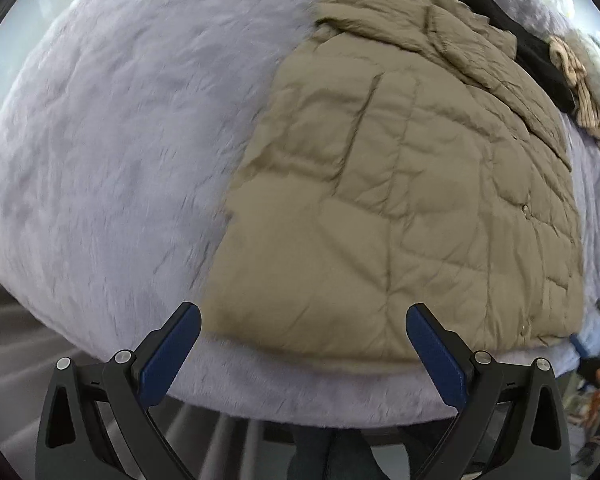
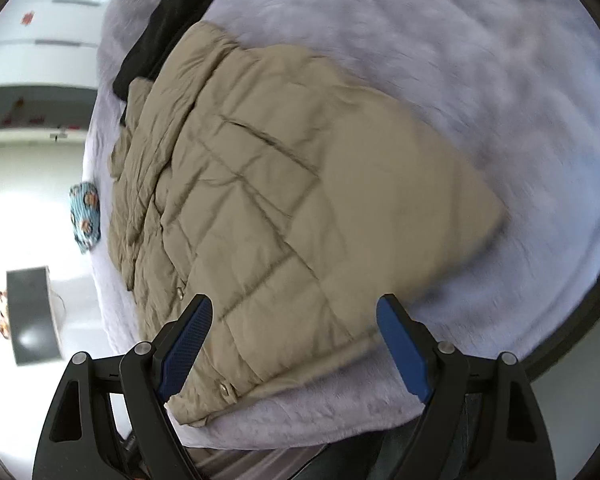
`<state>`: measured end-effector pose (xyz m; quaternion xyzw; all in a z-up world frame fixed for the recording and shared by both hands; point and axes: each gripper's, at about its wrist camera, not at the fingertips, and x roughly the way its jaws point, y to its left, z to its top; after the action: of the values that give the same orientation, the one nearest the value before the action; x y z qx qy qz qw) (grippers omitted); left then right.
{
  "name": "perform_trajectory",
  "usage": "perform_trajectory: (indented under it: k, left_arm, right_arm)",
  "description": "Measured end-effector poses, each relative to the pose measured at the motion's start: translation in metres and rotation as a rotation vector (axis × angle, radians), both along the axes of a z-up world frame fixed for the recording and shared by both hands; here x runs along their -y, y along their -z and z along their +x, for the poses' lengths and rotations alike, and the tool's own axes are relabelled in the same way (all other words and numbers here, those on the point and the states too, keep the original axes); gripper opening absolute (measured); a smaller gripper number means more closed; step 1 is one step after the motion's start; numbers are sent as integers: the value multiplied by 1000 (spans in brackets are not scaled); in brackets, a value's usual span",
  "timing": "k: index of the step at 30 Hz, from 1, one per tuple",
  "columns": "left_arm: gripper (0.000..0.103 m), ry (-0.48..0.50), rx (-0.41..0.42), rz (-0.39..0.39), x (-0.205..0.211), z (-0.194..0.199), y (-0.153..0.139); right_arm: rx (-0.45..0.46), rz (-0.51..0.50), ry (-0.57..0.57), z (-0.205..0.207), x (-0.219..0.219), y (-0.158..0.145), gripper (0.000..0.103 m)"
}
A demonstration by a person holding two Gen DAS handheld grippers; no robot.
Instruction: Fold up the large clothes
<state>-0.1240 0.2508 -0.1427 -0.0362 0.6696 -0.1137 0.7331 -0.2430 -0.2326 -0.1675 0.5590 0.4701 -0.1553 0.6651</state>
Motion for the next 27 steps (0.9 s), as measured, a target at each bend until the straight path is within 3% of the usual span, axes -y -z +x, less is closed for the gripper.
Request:
perform_trajectory:
  k: [7,12,17,19,21,23,24,26,27]
  left_arm:
    - [103,-115,-174,-299,-32,-11,30]
    - [103,-158,-213,-369,-31,-11,49]
    - [102,-180,-196,-409,-16,4,57]
    - [91,-170,-178,-414,-11,9,53]
    - [46,-151,-185,-412,-4,15,53]
    - [20,-120,-187,-386,3,20,53]
    - [18,-105,-175,-378,6,22,49]
    - [13,-86,-143,-384,6,25,38]
    - [13,-84,-127,-394,6,27,32]
  right_arm:
    - [-51,110,134,-27,-1,35,86]
    - [-51,150,176,-27,-2,55,86]
    - [1,225,236,-20,1,66,88]
    - [23,265,261,-19,3,68,88]
    - [37,295,278,-19,7,69,88]
    - [46,304,287,-19,7,68,88]
    - [51,305,288,-19,7,68,84]
    - [61,309,286,-17,8,65,64]
    - [59,313,277,-15,9,64,40]
